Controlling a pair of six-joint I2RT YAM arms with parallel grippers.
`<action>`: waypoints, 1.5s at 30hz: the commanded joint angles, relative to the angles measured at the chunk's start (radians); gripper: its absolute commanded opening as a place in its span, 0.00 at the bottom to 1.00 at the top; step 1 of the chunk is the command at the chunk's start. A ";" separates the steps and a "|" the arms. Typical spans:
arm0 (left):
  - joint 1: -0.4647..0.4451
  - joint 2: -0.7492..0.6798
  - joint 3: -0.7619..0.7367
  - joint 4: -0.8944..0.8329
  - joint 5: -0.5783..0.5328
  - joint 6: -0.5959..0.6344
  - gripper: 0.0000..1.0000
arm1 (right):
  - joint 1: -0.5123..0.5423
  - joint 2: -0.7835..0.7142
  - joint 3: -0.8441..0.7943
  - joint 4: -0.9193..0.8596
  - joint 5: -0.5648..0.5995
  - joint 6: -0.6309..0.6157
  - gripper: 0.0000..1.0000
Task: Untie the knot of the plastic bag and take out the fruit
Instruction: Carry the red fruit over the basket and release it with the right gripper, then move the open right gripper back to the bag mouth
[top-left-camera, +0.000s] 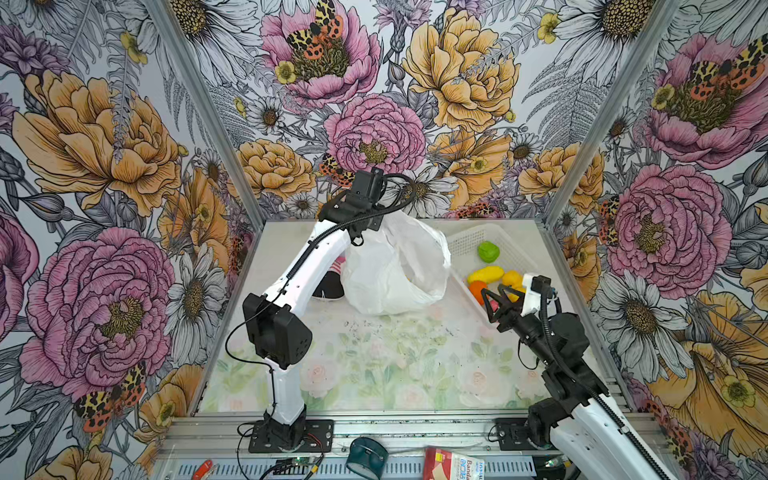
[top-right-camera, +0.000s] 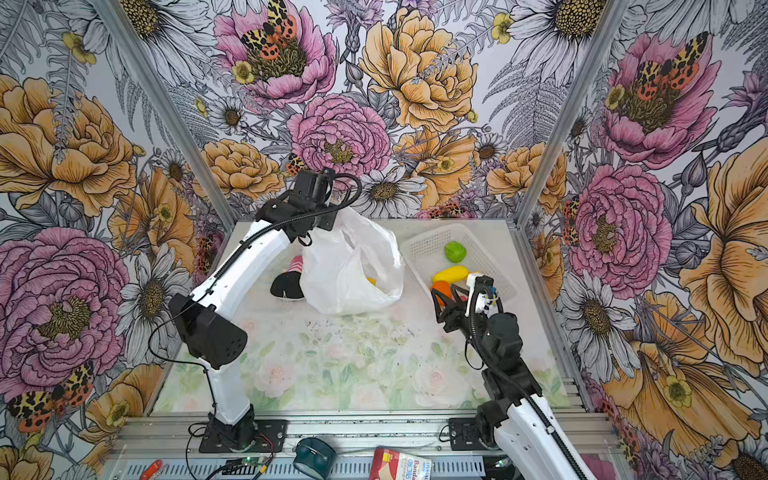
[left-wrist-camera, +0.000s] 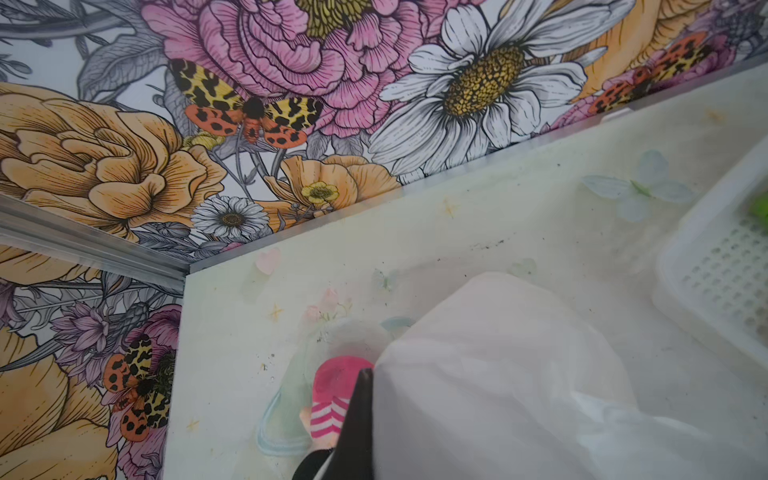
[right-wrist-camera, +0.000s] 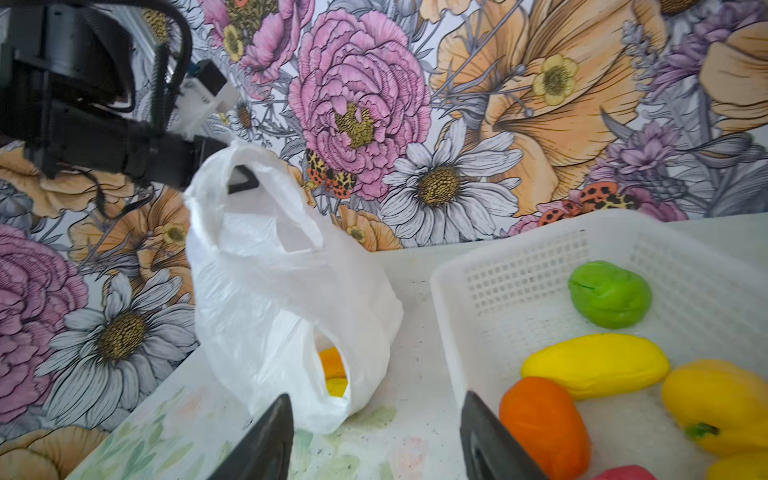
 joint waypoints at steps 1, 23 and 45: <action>-0.022 0.021 0.144 -0.073 0.013 -0.003 0.00 | 0.069 0.036 0.015 0.064 -0.142 -0.074 0.62; -0.289 -0.311 -0.547 -0.078 0.280 -0.143 0.00 | 0.429 0.345 0.030 0.225 -0.209 -0.373 0.56; -0.222 -0.247 -0.613 -0.064 0.171 -0.095 0.00 | 0.451 0.913 0.062 0.726 0.247 -0.322 0.34</action>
